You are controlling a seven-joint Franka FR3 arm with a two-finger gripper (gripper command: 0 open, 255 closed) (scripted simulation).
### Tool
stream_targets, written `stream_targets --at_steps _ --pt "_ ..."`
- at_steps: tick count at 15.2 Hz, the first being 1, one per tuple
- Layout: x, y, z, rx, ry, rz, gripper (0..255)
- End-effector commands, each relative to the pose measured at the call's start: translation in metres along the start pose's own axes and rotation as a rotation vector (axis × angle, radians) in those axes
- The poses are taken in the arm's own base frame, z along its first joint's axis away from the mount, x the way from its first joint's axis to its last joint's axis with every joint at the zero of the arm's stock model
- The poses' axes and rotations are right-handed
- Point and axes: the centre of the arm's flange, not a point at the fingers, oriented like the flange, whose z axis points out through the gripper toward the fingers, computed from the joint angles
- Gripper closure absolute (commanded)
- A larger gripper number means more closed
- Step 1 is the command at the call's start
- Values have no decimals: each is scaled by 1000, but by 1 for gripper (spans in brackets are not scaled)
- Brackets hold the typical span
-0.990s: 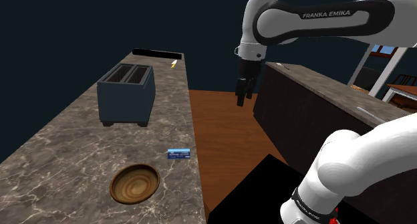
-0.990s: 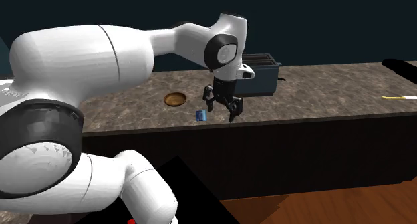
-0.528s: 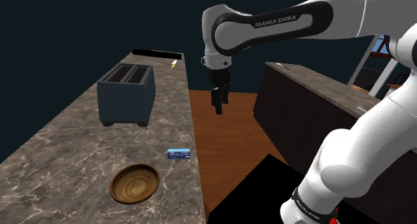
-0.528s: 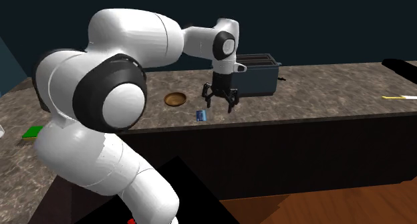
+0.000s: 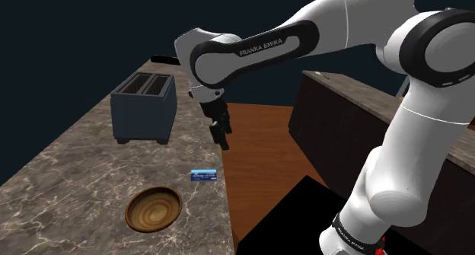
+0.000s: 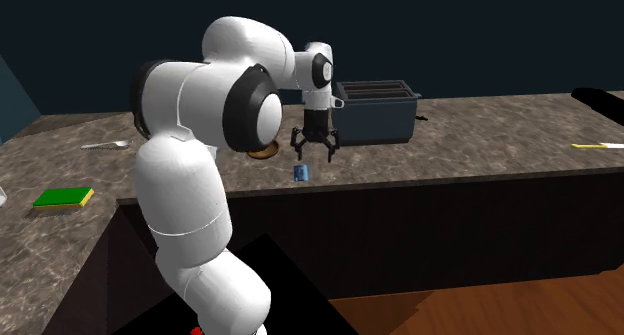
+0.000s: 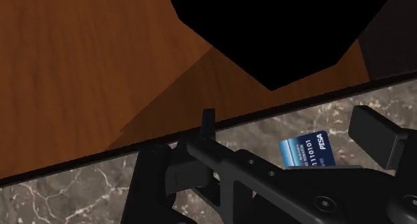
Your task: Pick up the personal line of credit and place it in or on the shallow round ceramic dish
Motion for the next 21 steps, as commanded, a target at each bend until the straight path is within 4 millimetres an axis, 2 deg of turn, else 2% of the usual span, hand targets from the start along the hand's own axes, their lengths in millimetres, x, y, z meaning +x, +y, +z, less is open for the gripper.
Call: stream_targets --at_steps 1,5,7,15,21 --pt "30 -17 8 -24 -41 -63 0" --pt "80 -57 27 -70 -123 -187 0" --pt "99 -75 37 -89 -158 -240 0" --pt "93 -71 77 -89 -158 -240 0" --pt "93 -71 77 -89 -158 -240 0"
